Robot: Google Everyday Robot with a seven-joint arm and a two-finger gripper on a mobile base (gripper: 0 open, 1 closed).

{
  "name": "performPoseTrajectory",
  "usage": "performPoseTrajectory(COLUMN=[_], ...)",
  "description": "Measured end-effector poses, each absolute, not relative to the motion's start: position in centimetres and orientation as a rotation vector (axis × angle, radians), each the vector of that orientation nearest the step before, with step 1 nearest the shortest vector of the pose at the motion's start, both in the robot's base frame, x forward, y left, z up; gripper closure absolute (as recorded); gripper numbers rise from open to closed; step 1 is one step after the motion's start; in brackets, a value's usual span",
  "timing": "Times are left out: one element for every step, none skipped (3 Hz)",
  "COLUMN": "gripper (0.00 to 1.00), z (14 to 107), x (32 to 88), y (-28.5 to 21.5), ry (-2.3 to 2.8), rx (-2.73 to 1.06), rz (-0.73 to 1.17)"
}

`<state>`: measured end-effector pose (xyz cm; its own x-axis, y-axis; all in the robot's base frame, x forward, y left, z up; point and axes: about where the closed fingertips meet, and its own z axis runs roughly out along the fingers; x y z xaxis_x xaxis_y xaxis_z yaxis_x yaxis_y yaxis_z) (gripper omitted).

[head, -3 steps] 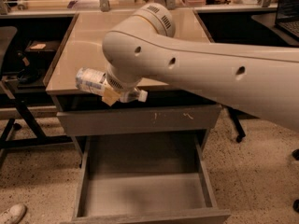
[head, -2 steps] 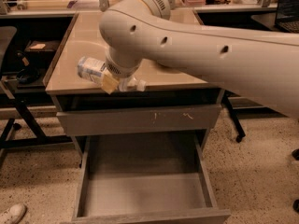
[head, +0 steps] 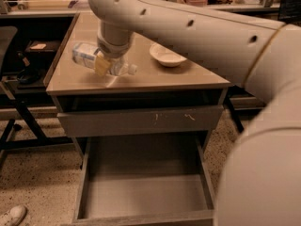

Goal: Pick blue plastic bottle from middle drawer and place on counter

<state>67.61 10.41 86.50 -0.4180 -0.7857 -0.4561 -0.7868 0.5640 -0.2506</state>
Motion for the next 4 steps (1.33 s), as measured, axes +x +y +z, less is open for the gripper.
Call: performPoseTrajectory(gripper=[1.00, 1.00, 1.00, 1.00], z=[86.4, 85.2, 83.7, 82.5], x=[69.8, 71.4, 72.7, 73.8], y=[13.3, 15.4, 16.4, 16.0], ry=[2.262, 2.238, 2.236, 2.240], rx=[-1.305, -1.327, -1.313, -1.279], rz=[0.026, 0.102, 0.145, 0.140])
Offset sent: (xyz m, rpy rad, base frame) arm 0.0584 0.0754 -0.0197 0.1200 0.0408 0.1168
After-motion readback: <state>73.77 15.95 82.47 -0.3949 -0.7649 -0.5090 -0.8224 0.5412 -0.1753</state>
